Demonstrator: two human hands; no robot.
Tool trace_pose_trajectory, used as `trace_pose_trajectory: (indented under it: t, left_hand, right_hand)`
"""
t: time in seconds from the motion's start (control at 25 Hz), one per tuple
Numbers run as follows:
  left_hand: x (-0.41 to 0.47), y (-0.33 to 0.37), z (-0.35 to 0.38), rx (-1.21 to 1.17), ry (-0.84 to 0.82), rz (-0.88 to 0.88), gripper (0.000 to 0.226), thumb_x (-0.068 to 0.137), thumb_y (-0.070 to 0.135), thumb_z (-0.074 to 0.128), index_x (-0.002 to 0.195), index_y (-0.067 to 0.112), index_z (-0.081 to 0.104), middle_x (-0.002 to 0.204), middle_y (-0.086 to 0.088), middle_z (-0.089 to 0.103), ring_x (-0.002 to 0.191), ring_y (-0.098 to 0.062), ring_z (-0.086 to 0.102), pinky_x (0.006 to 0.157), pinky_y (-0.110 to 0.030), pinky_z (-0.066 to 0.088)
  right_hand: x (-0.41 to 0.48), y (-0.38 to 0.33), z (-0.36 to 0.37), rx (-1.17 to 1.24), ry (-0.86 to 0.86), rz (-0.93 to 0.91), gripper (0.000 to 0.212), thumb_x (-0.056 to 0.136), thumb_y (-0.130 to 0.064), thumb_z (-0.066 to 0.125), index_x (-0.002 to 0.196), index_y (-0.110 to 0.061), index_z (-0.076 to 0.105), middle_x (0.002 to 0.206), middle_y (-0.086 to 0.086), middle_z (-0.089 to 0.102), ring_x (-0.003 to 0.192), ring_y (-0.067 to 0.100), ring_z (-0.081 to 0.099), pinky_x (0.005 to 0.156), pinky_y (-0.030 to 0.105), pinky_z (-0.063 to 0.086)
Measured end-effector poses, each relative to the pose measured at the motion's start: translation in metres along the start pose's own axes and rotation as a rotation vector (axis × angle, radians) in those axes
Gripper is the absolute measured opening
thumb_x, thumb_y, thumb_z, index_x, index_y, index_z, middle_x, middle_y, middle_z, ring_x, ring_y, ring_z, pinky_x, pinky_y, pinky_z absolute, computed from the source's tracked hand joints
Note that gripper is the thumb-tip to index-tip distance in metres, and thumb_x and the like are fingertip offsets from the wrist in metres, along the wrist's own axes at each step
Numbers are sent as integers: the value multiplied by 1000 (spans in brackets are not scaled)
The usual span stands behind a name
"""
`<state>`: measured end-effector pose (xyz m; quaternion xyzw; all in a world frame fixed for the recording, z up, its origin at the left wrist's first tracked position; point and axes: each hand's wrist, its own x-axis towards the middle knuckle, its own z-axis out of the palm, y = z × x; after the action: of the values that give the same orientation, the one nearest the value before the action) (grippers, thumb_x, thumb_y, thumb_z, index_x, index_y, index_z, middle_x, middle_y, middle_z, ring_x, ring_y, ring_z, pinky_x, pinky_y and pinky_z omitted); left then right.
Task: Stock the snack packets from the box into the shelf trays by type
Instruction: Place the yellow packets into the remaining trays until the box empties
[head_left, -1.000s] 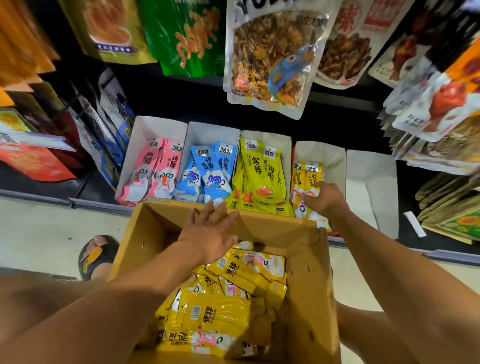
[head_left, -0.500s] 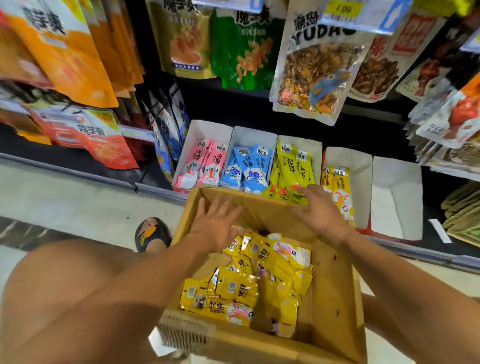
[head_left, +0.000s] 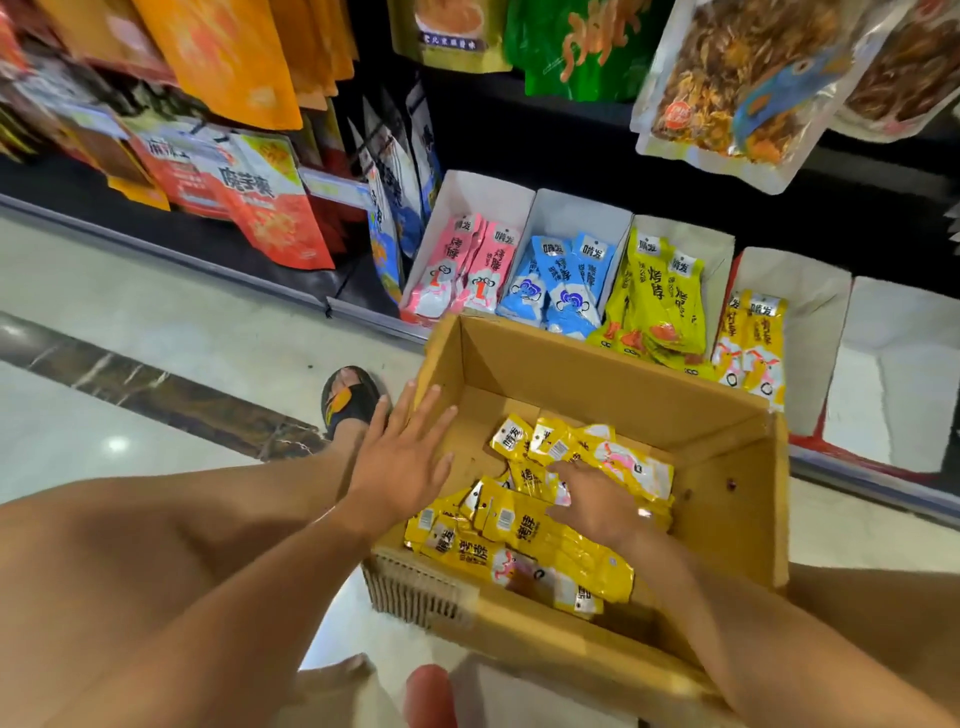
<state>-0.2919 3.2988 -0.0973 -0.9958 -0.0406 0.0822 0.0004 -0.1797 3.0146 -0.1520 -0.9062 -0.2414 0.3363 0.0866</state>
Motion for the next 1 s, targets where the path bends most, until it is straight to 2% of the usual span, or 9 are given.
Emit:
trace_pose_trajectory:
  t: [0.12, 0.24, 0.36, 0.48, 0.64, 0.68, 0.76, 0.84, 1.0]
  left_hand:
    - [2, 2, 2, -38, 45, -11, 64, 102, 55, 26, 159, 27, 34, 172, -3, 10, 159, -28, -6, 126, -57, 13]
    - [4, 2, 8, -50, 64, -31, 62, 102, 55, 30, 156, 27, 39, 172, -3, 13, 159, -28, -6, 126, -56, 11]
    - [3, 2, 11, -40, 90, -26, 61, 102, 56, 31, 155, 26, 41, 171, -3, 13, 159, -28, -7, 126, -56, 10]
    - [3, 2, 11, -38, 101, -25, 62, 102, 56, 30, 155, 27, 41, 172, -3, 13, 159, -28, -7, 126, -56, 10]
    - [3, 2, 11, -38, 82, -33, 62, 102, 58, 28, 156, 29, 40, 172, -1, 11, 159, -28, -7, 126, -57, 10]
    - [3, 2, 11, -42, 74, -34, 62, 102, 59, 27, 156, 29, 39, 172, -1, 10, 158, -27, -8, 126, -57, 10]
    - [2, 2, 10, -47, 71, -31, 63, 103, 60, 25, 156, 30, 38, 172, 0, 9, 158, -26, -9, 126, -57, 10]
    - [3, 1, 8, -46, 62, -30, 64, 102, 60, 22, 157, 31, 37, 172, 0, 8, 158, -25, -11, 126, -58, 9]
    - [5, 7, 2, -88, 12, -86, 67, 101, 64, 15, 159, 35, 29, 172, 2, 1, 157, -23, -18, 125, -59, -5]
  right_hand:
    - [8, 1, 38, -16, -94, 53, 74, 84, -40, 72, 149, -27, 39, 144, 3, 49, 136, 25, 45, 99, 39, 48]
    - [13, 7, 70, -75, -182, 92, 70, 83, -36, 71, 145, -24, 41, 133, 3, 54, 124, 25, 54, 91, 39, 52]
    - [11, 10, 88, -153, -119, 90, 54, 85, -24, 65, 136, -23, 49, 125, 3, 54, 114, 25, 59, 81, 36, 52]
    - [14, 12, 89, -173, -29, 88, 44, 86, -18, 62, 129, -24, 56, 120, 3, 58, 111, 25, 59, 82, 34, 51]
    - [15, 22, 85, 62, -46, 86, 10, 91, -30, 64, 95, -25, 71, 98, 4, 67, 96, 24, 64, 72, 31, 46]
    - [13, 24, 82, 130, -65, 97, 9, 92, -31, 64, 84, -27, 67, 90, 2, 67, 91, 24, 64, 69, 30, 45]
    - [10, 28, 73, 213, -43, 124, 24, 91, -30, 66, 70, -33, 55, 76, -6, 61, 82, 21, 62, 66, 30, 45]
    - [8, 28, 56, 269, 10, 127, 26, 91, -29, 68, 69, -35, 55, 74, -9, 59, 81, 18, 61, 65, 28, 45]
    - [5, 24, 8, 405, 148, 84, 24, 91, -21, 70, 71, -15, 59, 68, 2, 62, 72, 19, 63, 68, 37, 46]
